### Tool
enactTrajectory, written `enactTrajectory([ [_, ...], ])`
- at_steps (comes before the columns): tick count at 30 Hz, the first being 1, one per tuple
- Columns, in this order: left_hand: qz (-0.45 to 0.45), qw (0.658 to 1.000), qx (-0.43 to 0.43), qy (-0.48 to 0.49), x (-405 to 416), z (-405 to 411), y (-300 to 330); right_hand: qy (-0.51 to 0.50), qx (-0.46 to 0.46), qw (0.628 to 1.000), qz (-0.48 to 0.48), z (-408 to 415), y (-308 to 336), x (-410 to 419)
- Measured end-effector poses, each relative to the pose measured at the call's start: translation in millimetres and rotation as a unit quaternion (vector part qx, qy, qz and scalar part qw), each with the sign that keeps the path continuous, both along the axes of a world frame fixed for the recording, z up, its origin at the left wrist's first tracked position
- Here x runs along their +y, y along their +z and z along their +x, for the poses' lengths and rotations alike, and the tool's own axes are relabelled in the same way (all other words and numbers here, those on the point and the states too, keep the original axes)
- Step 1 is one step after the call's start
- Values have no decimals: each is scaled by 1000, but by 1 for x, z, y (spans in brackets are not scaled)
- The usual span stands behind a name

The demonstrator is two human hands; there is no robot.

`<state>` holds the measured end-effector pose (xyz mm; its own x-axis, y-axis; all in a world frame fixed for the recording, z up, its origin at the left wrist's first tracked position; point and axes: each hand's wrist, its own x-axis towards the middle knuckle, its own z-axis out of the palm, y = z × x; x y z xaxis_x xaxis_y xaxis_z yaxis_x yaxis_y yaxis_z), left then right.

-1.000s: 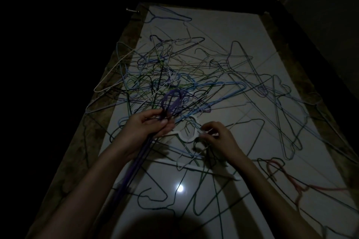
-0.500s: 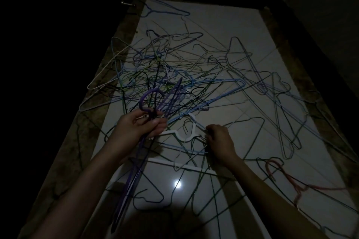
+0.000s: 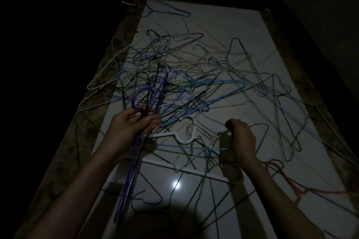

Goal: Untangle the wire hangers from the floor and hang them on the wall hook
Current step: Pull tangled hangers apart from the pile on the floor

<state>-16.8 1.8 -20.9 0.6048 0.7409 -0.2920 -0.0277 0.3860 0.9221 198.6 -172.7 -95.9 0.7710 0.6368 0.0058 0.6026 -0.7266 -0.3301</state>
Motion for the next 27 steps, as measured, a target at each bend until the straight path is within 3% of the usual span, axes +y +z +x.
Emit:
enactTrajectory([
  [6,49,999,-10,-17,0,4,7,-57,0,993,105,22,20,11],
  [14,56,998,-4,-1,-2,8,4,-71,12,992,101,13,19,8],
  [19,64,998,-7,10,-6,12,9,-53,147,980,120,5,31,22],
  [24,68,997,-17,20,-6,12,14,-26,436,883,169,2,72,15],
  [27,51,998,-25,22,-7,10,15,5,449,891,62,-4,70,4],
])
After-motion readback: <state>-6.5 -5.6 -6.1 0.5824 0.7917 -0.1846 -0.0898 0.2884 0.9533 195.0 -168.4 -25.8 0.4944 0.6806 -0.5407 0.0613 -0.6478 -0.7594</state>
